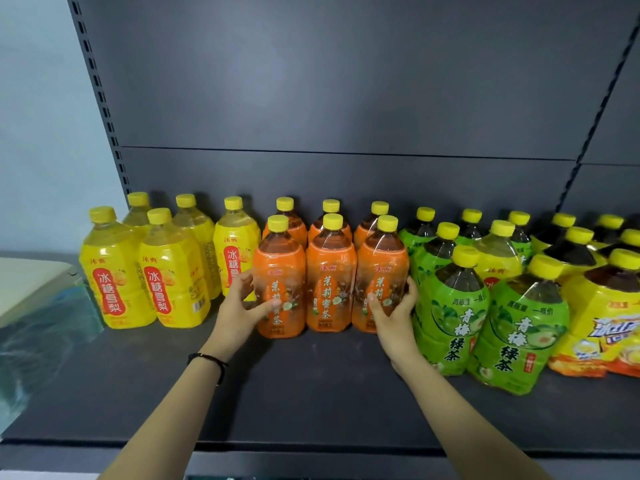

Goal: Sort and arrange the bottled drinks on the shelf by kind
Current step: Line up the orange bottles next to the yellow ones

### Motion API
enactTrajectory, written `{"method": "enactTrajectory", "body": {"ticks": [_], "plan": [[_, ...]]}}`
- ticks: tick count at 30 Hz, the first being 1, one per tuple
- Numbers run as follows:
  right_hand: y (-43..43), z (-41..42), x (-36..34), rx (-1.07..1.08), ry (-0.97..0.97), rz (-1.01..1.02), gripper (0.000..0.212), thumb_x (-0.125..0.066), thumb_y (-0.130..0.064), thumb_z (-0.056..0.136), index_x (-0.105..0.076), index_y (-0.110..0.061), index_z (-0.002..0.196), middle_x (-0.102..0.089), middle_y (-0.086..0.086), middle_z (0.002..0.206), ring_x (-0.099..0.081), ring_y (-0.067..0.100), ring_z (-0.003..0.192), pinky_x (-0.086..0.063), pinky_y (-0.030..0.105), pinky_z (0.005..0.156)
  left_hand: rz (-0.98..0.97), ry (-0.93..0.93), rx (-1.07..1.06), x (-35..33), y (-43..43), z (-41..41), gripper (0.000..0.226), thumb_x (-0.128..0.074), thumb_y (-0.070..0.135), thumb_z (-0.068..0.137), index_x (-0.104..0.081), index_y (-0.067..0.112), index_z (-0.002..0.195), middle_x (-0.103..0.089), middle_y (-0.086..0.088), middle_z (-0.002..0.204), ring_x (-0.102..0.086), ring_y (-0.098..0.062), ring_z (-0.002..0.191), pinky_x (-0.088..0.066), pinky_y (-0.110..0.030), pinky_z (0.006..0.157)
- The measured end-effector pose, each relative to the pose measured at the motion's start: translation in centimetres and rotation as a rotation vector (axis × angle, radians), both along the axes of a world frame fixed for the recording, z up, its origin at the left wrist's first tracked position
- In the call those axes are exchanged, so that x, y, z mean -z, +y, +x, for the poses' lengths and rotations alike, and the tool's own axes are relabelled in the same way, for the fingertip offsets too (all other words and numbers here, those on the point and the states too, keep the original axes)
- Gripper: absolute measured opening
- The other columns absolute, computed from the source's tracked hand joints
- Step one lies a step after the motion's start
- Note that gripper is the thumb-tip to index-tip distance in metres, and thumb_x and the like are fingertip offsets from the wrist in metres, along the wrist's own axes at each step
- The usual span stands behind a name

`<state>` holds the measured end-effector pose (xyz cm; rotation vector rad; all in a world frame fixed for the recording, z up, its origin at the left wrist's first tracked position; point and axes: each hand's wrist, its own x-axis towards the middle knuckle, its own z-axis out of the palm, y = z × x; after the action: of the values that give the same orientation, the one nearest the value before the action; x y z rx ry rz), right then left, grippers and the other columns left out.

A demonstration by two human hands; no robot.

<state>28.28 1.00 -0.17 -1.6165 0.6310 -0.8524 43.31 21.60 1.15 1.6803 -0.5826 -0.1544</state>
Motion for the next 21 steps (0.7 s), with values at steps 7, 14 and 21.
{"method": "enactTrajectory", "body": {"ticks": [7,14,21], "plan": [[0.2,0.1,-0.4,0.029,0.021,-0.048,0.082,-0.062,-0.031,0.09,-0.003,-0.028,0.148,-0.03,0.005,0.15,-0.04,0.024,0.133,-0.038,0.042,0.107,0.003,-0.096,-0.07,0.1,-1.6,-0.1,0.068,-0.068,0.03,0.084,-0.035,0.023,0.143,-0.05,0.0,0.135,-0.046,-0.017,0.122,-0.047,-0.04,0.096],[1.6,0.1,-1.0,0.227,0.129,-0.08,0.075,-0.057,-0.036,0.093,-0.012,-0.028,0.151,-0.038,0.007,0.15,-0.044,0.03,0.132,-0.038,0.038,0.105,-0.007,-0.097,-0.115,0.4,-1.5,-1.3,0.071,-0.067,0.032,0.085,-0.031,0.026,0.145,-0.048,-0.001,0.14,-0.046,-0.02,0.127,-0.046,-0.045,0.1],[3.6,0.6,-0.8,0.446,0.043,-0.229,0.066,-0.064,-0.031,0.088,-0.036,-0.013,0.145,-0.046,0.012,0.142,-0.041,0.026,0.134,-0.033,0.033,0.108,-0.082,-0.054,-0.23,0.0,-1.6,-2.2,0.069,-0.075,0.028,0.078,-0.04,0.022,0.138,-0.051,-0.005,0.136,-0.05,-0.023,0.123,-0.048,-0.041,0.093]]}}
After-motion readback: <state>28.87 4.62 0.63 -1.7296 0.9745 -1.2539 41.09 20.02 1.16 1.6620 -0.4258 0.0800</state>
